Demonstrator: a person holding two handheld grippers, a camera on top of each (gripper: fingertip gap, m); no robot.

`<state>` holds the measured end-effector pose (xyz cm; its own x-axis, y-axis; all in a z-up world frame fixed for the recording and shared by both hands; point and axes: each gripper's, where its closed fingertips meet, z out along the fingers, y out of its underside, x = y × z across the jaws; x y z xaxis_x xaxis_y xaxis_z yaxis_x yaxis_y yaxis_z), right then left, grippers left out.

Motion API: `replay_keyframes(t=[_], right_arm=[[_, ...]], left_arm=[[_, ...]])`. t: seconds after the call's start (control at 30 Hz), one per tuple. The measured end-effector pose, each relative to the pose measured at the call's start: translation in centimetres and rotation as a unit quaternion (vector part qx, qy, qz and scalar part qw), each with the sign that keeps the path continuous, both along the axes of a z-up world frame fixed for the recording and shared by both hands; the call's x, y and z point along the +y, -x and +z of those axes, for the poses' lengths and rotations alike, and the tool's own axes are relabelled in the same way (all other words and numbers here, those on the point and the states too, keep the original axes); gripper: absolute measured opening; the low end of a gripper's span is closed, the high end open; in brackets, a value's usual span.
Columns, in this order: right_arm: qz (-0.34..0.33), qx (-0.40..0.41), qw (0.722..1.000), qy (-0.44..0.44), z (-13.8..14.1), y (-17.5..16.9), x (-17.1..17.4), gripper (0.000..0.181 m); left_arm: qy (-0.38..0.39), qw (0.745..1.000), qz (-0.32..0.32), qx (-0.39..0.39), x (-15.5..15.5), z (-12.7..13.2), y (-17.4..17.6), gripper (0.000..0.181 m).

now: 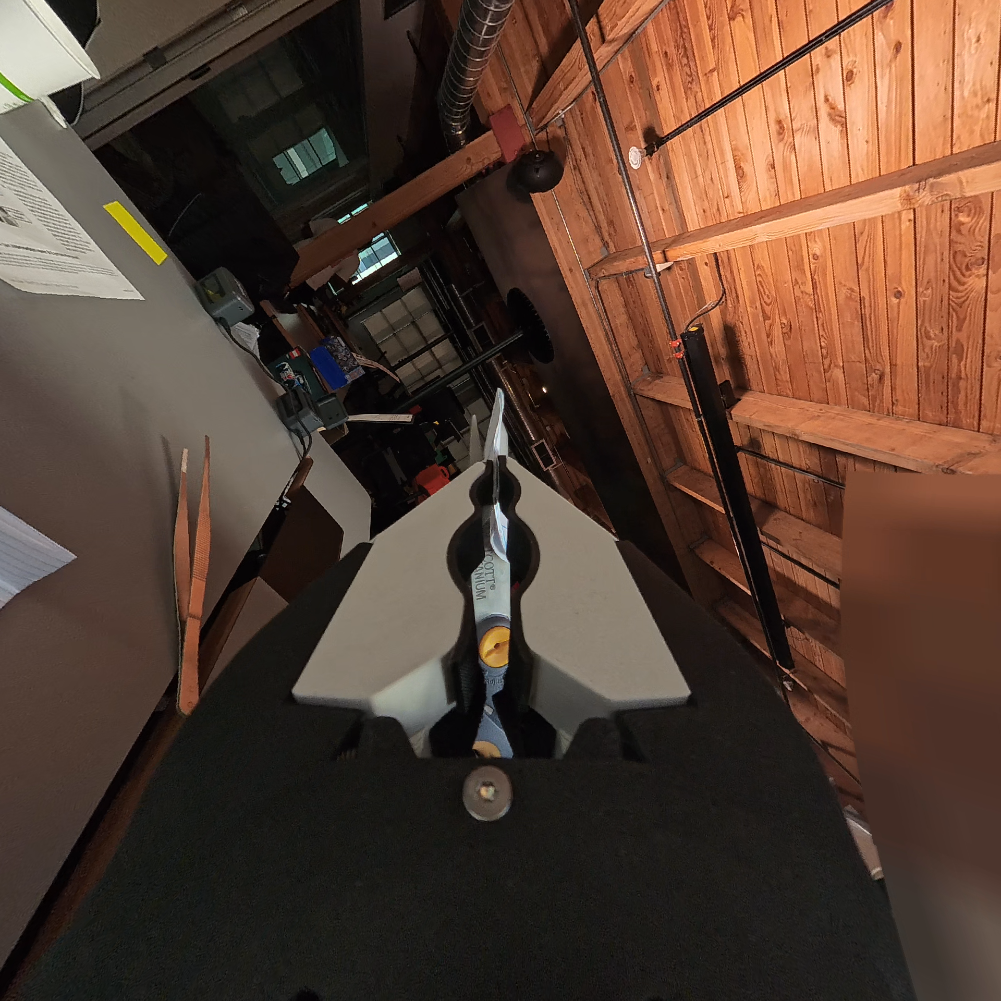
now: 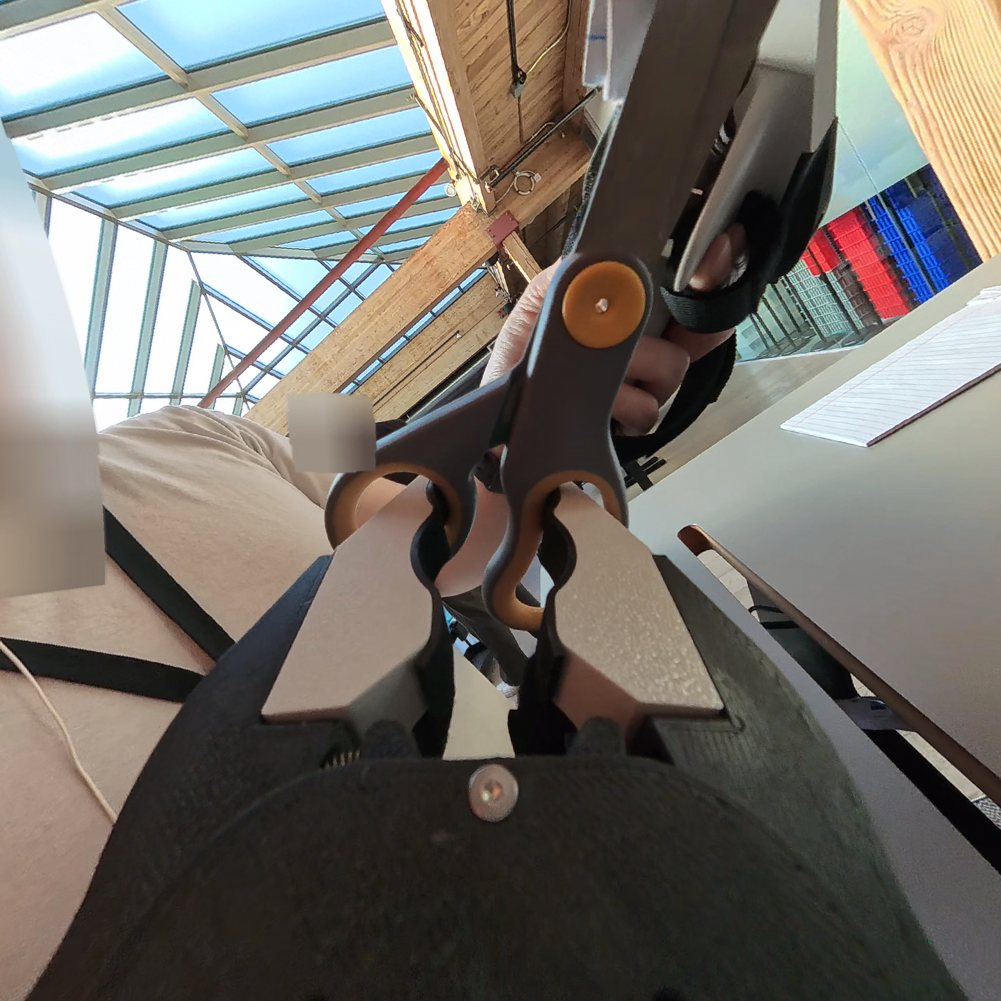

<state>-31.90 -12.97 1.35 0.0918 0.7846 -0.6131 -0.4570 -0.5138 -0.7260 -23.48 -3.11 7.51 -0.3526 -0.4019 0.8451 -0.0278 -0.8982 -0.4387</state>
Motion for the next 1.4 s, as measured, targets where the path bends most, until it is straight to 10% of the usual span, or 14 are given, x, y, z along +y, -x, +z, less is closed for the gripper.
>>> replay_keyframes(t=[1.4], right_arm=[[0.049,-0.129,0.99,-0.014,-3.4,-0.5,-2.5,0.029]], left_arm=[[-0.089,0.994,-0.055,0.024,-3.2,-2.0,0.2,0.011]])
